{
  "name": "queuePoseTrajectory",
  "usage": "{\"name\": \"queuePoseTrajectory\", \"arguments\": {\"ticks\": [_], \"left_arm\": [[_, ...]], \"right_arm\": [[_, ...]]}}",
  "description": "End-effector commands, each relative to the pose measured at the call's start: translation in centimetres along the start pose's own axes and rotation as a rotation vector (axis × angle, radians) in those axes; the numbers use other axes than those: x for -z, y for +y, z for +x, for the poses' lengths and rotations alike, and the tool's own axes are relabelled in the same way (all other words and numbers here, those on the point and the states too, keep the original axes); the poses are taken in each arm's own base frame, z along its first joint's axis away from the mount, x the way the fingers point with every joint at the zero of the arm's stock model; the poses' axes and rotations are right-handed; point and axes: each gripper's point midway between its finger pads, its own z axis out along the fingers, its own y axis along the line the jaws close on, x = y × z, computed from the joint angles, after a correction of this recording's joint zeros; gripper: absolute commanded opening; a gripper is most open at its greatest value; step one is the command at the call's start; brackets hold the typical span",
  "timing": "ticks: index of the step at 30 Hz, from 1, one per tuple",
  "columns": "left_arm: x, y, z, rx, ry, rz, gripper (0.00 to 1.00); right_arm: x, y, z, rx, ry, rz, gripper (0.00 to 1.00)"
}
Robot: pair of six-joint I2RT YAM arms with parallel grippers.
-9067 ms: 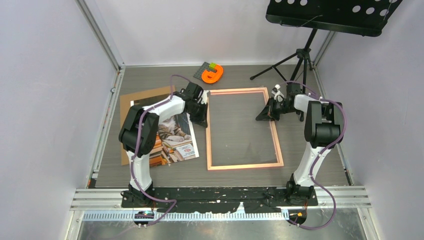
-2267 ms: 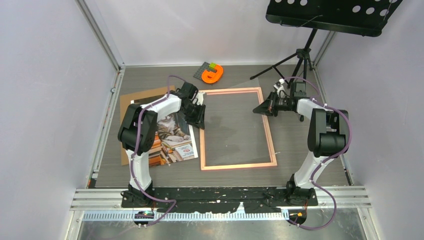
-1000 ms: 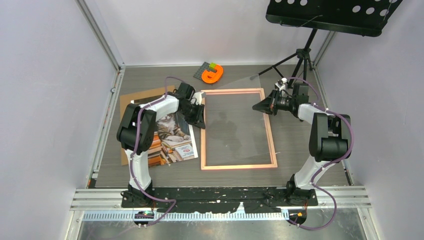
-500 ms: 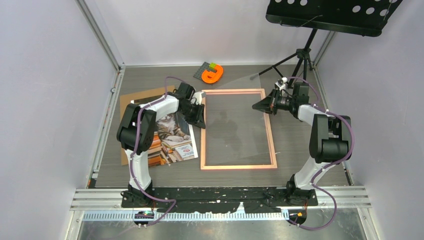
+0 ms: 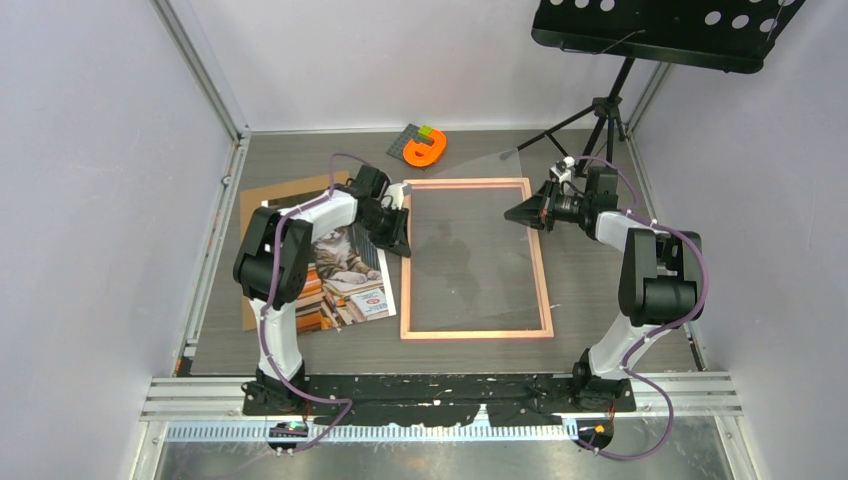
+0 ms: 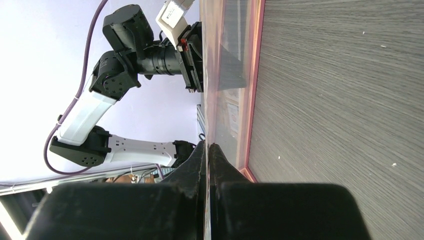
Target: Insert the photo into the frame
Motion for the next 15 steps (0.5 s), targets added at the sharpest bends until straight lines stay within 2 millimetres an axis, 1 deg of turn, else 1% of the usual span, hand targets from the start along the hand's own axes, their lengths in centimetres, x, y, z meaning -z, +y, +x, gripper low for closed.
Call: {"name": "queuePoseTrajectory", "arguments": {"ticks": [1, 7, 15], "left_arm": [[0.4, -0.9, -1.0, -0.047, -0.039, 0.043, 0.26], [0.4, -0.9, -0.9, -0.048, -0.038, 0.045, 0.26], [0.2, -0.7, -0.5, -0.046, -0.037, 0.042, 0.26]], "right_arm": [[0.1, 1.2, 0.2, 0.045, 0.008, -0.031, 0.06], [-0.3, 0.1, 0.1, 0.013, 0.013, -0.018, 0.06], [-0.6, -0.3, -0.3, -0.016, 0.024, -0.011, 0.06]]}}
